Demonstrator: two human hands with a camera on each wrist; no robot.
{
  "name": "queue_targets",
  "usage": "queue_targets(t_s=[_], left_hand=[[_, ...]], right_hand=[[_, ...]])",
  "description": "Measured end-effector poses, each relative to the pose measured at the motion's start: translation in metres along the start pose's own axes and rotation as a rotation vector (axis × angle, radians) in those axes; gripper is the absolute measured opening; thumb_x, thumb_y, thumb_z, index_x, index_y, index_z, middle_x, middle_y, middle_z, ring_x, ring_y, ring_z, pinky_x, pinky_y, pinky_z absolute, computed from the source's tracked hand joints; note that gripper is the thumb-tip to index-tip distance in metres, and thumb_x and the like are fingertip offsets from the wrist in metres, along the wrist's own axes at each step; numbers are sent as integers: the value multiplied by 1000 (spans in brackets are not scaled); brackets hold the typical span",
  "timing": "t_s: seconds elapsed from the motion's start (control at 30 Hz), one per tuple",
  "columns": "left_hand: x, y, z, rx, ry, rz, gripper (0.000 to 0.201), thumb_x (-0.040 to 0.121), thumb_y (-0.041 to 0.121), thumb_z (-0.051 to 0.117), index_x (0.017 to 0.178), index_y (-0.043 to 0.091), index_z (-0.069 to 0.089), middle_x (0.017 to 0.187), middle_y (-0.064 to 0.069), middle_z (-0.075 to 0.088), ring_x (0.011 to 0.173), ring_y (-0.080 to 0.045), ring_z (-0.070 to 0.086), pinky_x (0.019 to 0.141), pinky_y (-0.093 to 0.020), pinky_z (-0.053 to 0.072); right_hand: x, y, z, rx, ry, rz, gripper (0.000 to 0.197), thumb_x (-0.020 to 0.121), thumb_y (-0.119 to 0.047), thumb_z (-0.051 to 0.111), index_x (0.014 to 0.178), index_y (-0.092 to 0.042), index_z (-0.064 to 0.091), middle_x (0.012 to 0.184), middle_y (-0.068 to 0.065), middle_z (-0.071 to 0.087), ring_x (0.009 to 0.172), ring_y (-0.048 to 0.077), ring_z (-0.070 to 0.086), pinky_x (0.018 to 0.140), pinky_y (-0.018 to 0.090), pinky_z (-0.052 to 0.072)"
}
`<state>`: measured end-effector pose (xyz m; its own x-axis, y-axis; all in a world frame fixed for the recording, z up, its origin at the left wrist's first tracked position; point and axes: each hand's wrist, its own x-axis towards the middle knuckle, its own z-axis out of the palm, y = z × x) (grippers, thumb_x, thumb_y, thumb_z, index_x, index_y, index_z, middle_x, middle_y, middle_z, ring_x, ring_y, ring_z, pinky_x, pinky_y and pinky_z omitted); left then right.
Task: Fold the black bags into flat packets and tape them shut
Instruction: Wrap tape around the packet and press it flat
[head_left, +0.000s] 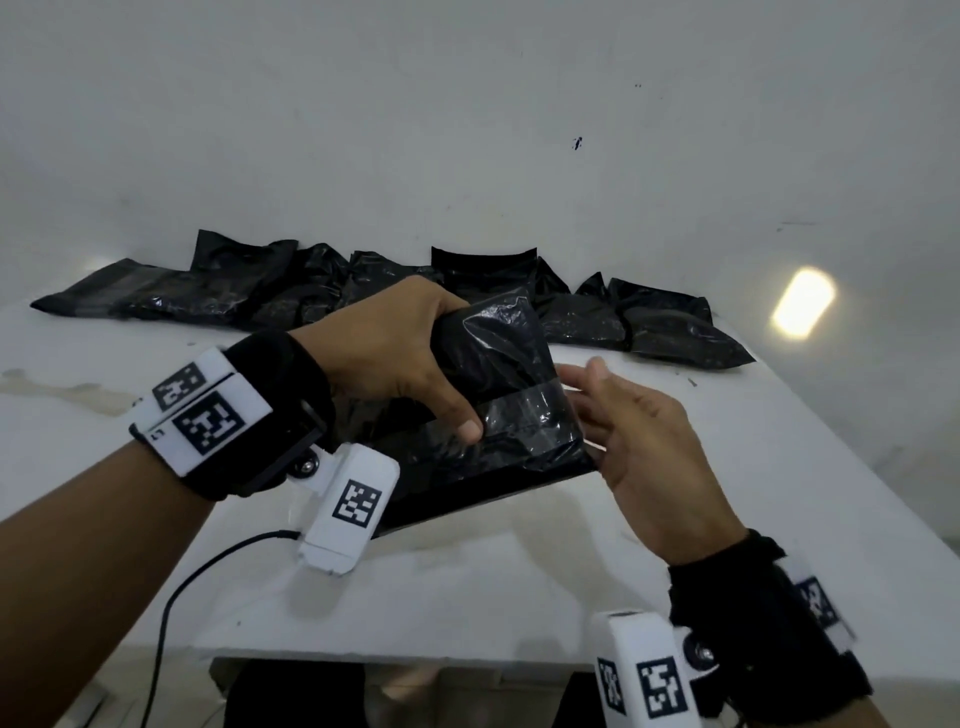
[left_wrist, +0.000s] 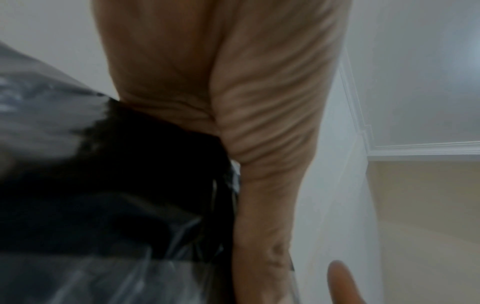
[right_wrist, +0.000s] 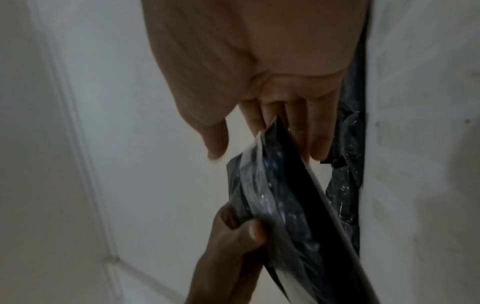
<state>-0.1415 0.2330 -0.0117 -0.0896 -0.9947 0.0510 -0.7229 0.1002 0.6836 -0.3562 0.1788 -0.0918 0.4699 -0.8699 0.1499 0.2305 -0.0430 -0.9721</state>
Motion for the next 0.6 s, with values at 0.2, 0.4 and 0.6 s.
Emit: queue_targets(t_s=[0.2,0.4,0.6], left_hand=[[5,5,1,14,-6,35,59,46,18,98,98,12,69,89,2,76,81,-11,73,79,-35,58],[-10,-16,-15,44,287,-20,90,50,55,86,131,32,54,123,14,61,116,2,55,99,-24,44],[-32,-67,-15,-274,720,-156,28,89,33,69,112,18,65,110,0,69,108,-12,63,95,-31,50]], right_hand=[[-1,8,14,-99,-105,-22,22,84,-13,71,100,2,74,96,23,74,90,37,72,84,43,58],[5,12,5,121,8,78,35,80,-18,68,107,4,70,100,22,74,87,29,72,71,34,59],[14,11,-6,312,185,119,34,79,-18,67,107,0,68,100,15,75,87,21,73,71,30,60]])
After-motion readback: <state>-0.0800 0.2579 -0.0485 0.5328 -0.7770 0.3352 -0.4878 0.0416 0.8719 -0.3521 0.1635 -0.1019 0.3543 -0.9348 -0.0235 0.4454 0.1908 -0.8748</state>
